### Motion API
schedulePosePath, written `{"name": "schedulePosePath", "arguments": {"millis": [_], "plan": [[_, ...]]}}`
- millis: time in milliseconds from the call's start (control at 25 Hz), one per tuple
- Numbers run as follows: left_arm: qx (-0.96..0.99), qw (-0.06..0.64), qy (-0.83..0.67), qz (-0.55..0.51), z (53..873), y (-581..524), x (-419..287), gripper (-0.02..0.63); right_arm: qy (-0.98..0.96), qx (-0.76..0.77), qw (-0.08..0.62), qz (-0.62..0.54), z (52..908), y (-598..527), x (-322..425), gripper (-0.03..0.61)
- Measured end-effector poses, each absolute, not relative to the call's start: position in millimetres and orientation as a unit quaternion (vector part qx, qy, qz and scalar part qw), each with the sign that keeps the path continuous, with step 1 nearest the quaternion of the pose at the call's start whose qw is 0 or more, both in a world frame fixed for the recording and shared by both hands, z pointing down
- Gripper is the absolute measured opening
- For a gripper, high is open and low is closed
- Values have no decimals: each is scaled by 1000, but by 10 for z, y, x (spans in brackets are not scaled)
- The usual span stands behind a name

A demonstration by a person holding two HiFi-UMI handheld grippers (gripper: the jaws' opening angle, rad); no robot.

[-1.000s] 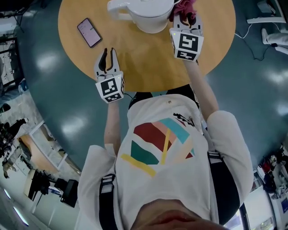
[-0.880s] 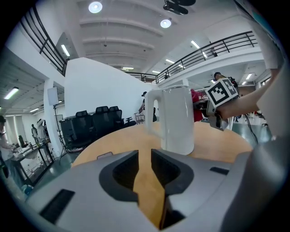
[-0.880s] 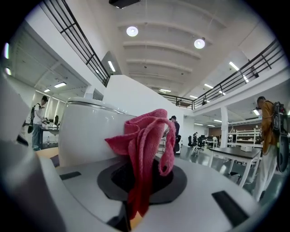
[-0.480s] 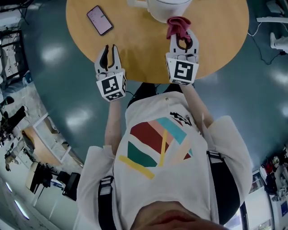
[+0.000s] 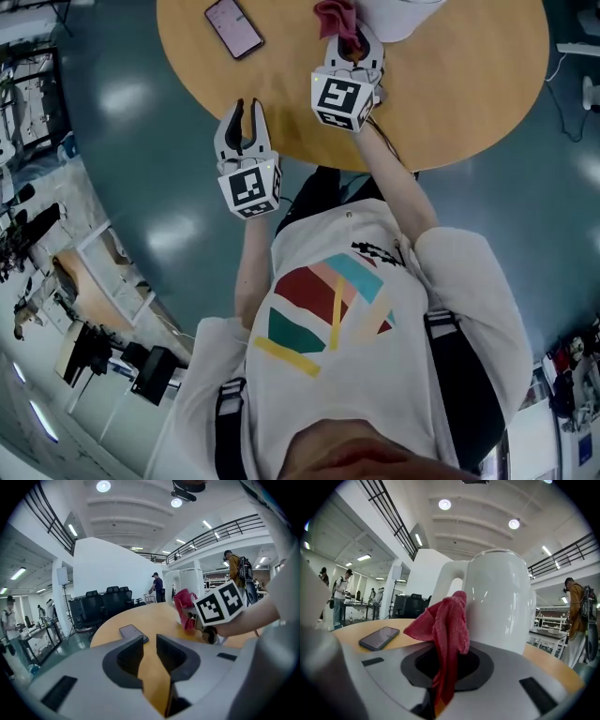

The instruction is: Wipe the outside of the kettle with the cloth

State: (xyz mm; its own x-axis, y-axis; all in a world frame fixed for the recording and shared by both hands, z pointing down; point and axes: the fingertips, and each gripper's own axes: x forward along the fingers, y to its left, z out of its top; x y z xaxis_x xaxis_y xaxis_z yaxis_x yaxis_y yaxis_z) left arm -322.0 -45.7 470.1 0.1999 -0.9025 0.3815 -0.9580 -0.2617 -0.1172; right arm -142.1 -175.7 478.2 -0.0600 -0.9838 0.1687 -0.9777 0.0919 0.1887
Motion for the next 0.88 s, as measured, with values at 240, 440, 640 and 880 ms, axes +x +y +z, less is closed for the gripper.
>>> {"name": "schedulePosePath", "arguments": {"millis": [240, 440, 640, 880], "plan": [[753, 87, -618, 208, 4862, -255, -3296, 130, -706, 691, 153, -16, 4927, -1792, -1192, 38], [752, 87, -619, 208, 4841, -193, -3404, 130, -705, 692, 151, -11, 4886, -1642, -1265, 38], [772, 72, -596, 206, 4789, -339, -3200, 131, -714, 686, 142, -9, 4809, -1463, -1181, 38], [789, 60, -582, 188, 4648, -557, -2703, 130, -734, 663, 148, -19, 4758, -1307, -899, 38]]}}
